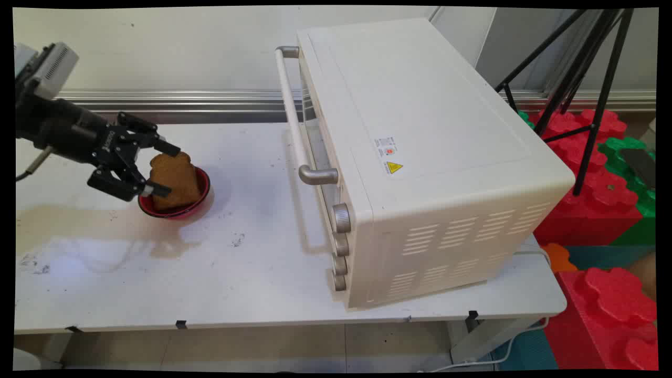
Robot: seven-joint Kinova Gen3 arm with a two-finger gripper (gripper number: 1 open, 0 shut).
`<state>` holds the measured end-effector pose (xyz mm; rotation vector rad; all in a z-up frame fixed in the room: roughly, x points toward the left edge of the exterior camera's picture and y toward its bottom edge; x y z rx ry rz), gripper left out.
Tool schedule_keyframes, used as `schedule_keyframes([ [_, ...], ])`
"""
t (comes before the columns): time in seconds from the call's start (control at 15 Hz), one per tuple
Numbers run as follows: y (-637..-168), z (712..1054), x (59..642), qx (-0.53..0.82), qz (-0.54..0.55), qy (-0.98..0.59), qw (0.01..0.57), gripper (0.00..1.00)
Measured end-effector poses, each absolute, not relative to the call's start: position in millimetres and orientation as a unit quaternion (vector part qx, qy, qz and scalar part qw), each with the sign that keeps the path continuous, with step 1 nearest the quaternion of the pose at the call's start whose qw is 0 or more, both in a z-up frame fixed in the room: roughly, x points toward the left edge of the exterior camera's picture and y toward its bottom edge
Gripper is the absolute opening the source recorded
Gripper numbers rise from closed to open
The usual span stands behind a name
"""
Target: Open the oven
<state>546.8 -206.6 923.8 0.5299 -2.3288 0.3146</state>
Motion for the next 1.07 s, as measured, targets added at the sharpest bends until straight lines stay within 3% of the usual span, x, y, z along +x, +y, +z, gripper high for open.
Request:
schedule_keyframes([
  [1.07,-226,993,525,0.235,0.144,-0.853,0.443,1.0],
])
